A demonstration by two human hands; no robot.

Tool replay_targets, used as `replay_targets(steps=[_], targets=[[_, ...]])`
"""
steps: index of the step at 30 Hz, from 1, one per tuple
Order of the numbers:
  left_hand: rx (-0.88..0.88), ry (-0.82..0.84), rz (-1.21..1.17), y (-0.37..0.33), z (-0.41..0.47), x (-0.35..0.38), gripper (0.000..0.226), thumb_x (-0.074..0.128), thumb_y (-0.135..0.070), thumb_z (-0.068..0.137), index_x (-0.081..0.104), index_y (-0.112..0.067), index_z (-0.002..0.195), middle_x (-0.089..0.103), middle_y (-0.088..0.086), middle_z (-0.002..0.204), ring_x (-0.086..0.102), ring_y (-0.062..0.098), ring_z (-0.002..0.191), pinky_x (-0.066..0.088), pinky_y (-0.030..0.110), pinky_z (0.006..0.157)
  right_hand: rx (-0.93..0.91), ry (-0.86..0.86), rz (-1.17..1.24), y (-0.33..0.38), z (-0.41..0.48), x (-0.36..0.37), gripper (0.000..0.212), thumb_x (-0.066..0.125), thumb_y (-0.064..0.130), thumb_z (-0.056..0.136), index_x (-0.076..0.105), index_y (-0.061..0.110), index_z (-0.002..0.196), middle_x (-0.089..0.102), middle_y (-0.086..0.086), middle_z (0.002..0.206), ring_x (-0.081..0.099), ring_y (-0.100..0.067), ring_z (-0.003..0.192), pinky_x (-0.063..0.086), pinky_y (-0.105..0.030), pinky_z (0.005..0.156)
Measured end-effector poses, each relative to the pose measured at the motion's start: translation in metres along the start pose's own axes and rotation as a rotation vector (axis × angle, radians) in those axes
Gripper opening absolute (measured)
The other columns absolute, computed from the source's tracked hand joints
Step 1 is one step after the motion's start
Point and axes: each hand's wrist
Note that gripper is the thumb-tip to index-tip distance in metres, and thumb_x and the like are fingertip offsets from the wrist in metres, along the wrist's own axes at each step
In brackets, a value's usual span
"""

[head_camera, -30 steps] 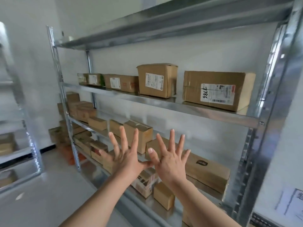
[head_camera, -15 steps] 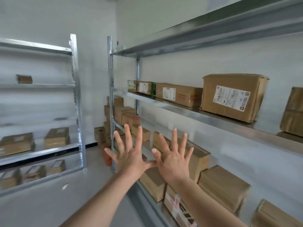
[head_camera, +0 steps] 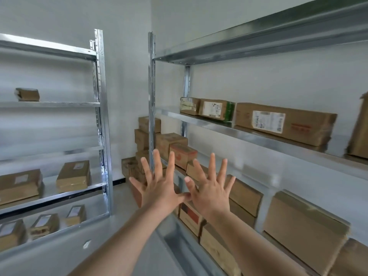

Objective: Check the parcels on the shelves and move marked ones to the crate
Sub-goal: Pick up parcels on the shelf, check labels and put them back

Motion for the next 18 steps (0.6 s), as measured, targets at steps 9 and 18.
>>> replay_targets(steps=[9, 18], targets=[[0.036, 0.013, -0.068, 0.082, 0.103, 0.008, 0.128, 0.068, -0.071, 0.073, -0.036, -0.047, 0.145, -0.058, -0.007, 0.144, -0.045, 0.034, 0.139, -0.008, 0.076, 0.111, 0.037, 0.015, 0.013, 0.067, 0.1, 0.053, 0.077, 0.003, 0.076, 0.089, -0.007, 0.046, 0.159, -0.044, 0.002, 0.159, -0.05, -0.034, 0.137, -0.009, -0.071, 0.118], [0.057, 0.019, 0.002, 0.154, 0.244, 0.021, 0.127, 0.069, -0.065, 0.077, -0.037, -0.046, 0.144, -0.056, -0.006, 0.146, -0.045, 0.034, 0.139, -0.007, 0.075, 0.112, 0.056, -0.009, 0.088, 0.114, 0.239, 0.129, 0.072, 0.011, 0.074, 0.095, -0.007, 0.046, 0.159, -0.042, 0.001, 0.16, -0.049, -0.033, 0.138, -0.011, -0.071, 0.117]])
Point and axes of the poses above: each hand's wrist, its own z-axis towards the middle knuckle, its own x-axis out of the palm, y = z × x
